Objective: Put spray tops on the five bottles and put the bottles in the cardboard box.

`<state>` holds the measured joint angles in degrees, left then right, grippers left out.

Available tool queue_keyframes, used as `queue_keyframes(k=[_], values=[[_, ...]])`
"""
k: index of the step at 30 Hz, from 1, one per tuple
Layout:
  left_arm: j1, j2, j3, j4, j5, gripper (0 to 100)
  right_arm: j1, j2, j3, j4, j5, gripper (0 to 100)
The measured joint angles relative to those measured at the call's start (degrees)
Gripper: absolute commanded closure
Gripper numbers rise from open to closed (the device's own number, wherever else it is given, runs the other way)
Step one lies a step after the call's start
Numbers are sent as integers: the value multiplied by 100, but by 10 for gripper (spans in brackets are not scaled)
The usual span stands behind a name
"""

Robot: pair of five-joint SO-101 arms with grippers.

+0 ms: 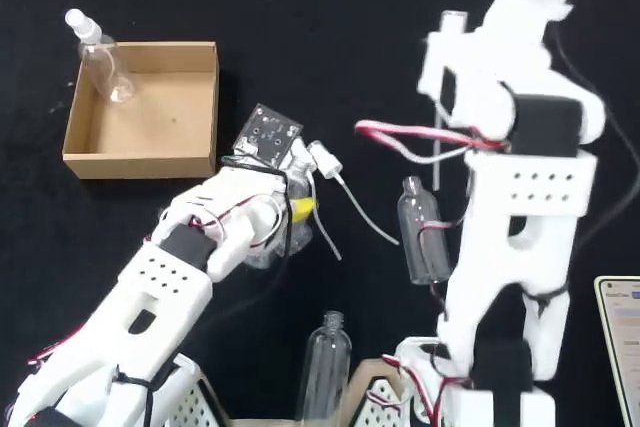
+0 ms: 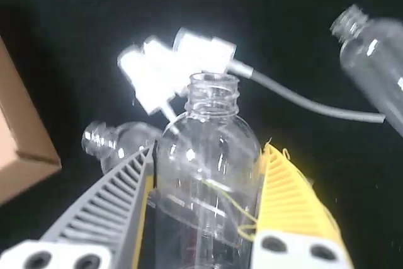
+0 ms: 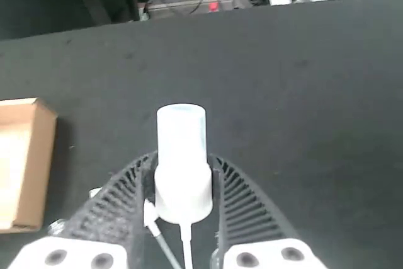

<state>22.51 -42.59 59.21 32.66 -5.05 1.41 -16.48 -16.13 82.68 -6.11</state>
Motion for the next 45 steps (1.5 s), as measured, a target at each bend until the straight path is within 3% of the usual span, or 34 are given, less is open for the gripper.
queue_keyframes(k=[9, 17, 28, 35, 45], values=[[0, -396, 1020, -1134, 220, 830, -941, -633, 1046, -747, -607, 984], [0, -2593, 2110, -1178, 246, 830, -1468, -1099, 1873, -1697, -818, 985], [62, -5046, 3297, -1178, 246, 830, -2409, -1574, 1925, -2374, -826, 986], [44, -5916, 3648, -1178, 246, 830, -2699, -1574, 1925, -2813, -826, 986], [53, -6110, 3648, -1178, 246, 830, -2725, -1574, 3200, -4413, -826, 986]])
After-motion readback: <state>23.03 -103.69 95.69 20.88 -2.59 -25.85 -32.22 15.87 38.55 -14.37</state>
